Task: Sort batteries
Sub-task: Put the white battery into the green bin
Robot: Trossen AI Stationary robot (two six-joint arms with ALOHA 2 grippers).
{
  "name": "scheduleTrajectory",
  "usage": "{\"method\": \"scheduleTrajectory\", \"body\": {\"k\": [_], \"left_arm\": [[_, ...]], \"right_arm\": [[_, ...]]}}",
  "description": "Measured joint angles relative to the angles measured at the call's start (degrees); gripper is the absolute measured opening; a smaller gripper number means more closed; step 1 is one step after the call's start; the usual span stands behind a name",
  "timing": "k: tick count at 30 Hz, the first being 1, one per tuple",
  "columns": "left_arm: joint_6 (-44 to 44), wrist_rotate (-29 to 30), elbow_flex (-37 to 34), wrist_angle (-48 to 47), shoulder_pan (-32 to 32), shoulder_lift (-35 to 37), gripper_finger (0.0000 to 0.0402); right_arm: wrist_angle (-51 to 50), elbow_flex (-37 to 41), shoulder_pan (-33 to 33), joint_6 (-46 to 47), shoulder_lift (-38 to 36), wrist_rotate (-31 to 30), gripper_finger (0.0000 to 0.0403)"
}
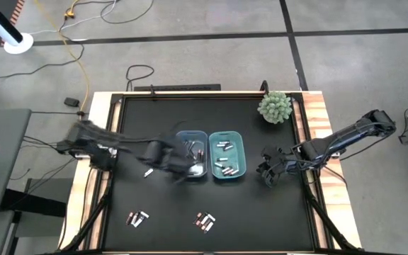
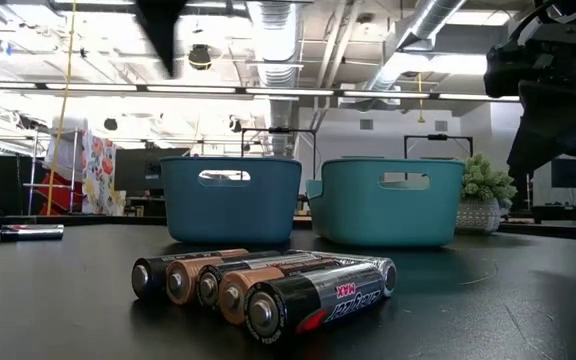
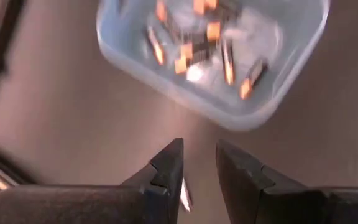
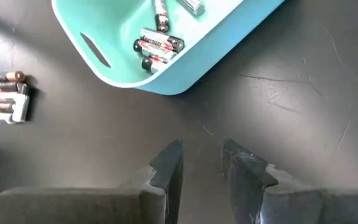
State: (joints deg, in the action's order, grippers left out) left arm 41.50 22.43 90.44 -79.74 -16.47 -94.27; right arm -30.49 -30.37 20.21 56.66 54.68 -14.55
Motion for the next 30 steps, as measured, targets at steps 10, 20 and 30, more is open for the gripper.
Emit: {"method": "scheduleTrajectory", "body": {"k": [10, 20, 30], "left_arm": [[27.5, -4.1, -33.3, 15.1, -11.0, 25.9, 0.0090], [28.5, -6.7, -49.5, 23.6, -10.9, 32.6, 0.0148], [20.2, -6.7, -57.4, 32.3, -5.7, 31.3, 0.0154]], "right_arm": [[0.1, 0.0, 0.0, 9.7, 0.0, 0.1, 0.0127], [0.2, 0.0, 0.0, 15.6, 0.0, 0.1, 0.0127], [1.3, 0.0, 0.0, 20.1, 0.0, 0.0, 0.0127]]}}
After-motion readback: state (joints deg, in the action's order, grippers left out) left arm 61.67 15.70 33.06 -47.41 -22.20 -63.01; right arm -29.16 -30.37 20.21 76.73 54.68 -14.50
